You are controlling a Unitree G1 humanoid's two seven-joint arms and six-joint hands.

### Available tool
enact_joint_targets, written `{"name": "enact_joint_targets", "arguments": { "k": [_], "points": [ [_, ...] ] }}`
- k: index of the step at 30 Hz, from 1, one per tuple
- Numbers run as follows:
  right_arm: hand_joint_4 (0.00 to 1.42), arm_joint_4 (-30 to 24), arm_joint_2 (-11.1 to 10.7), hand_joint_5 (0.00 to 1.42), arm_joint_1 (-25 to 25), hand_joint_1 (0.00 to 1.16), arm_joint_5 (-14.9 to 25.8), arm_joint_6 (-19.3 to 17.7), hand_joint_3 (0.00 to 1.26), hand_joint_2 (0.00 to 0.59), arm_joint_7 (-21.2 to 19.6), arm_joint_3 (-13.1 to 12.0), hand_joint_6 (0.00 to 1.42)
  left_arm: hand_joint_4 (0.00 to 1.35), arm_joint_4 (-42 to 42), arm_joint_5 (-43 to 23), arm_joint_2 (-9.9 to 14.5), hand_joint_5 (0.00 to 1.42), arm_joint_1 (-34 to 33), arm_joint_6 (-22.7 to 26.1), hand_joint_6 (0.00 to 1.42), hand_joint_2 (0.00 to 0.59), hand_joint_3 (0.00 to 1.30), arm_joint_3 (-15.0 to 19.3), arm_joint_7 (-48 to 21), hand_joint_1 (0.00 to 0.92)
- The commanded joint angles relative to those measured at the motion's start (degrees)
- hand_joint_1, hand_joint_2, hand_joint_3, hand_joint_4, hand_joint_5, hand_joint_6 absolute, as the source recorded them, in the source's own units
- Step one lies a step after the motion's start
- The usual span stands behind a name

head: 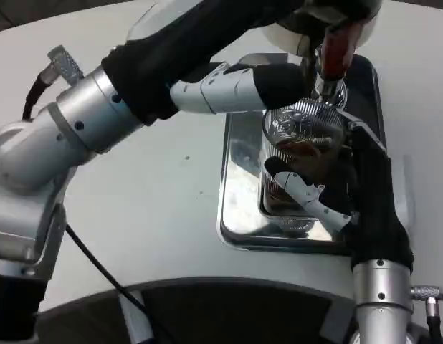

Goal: Grasp the cup under the faucet to collect the drink, then remove the cup.

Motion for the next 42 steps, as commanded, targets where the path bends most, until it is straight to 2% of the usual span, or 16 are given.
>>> {"name": "enact_joint_targets", "arguments": {
  "k": [1, 8, 25, 42],
  "points": [
    [0.61, -0.6, 0.8, 0.69, 1.1, 0.79, -0.2, -2.9, 0.52, 0.256, -1.7, -0.1, 0.4, 0.19, -3.1, -0.8, 1.3, 0.27, 4.3, 1.8, 0.26, 0.025, 0.16, 1.7, 1.0, 0.0],
    [0.66, -0.9, 0.7, 0.78, 1.6, 0.8, -0.3, -4.1, 0.58, 0.243, -2.8, -0.4, 0.49, 0.19, -6.7, -1.1, 2.5, 0.27, 10.2, 3.8, 0.26, 0.025, 0.16, 3.8, 2.7, 0.0],
    [0.81, -2.3, 0.0, 0.99, 2.5, 0.82, -0.3, -6.5, 0.7, 0.223, -3.9, -2.3, 0.77, 0.21, -13.3, -2.3, 2.8, 0.28, 20.0, 7.3, 0.27, 0.026, 0.18, 6.7, 5.4, 0.0],
    [0.86, -3.8, -1.6, 1.09, 3.6, 0.84, -0.4, -6.5, 0.73, 0.216, -3.1, -3.4, 0.9, 0.22, -15.2, -1.6, 4.3, 0.29, 25.6, 6.9, 0.27, 0.025, 0.18, 8.1, 5.9, 0.0]
  ]
}}
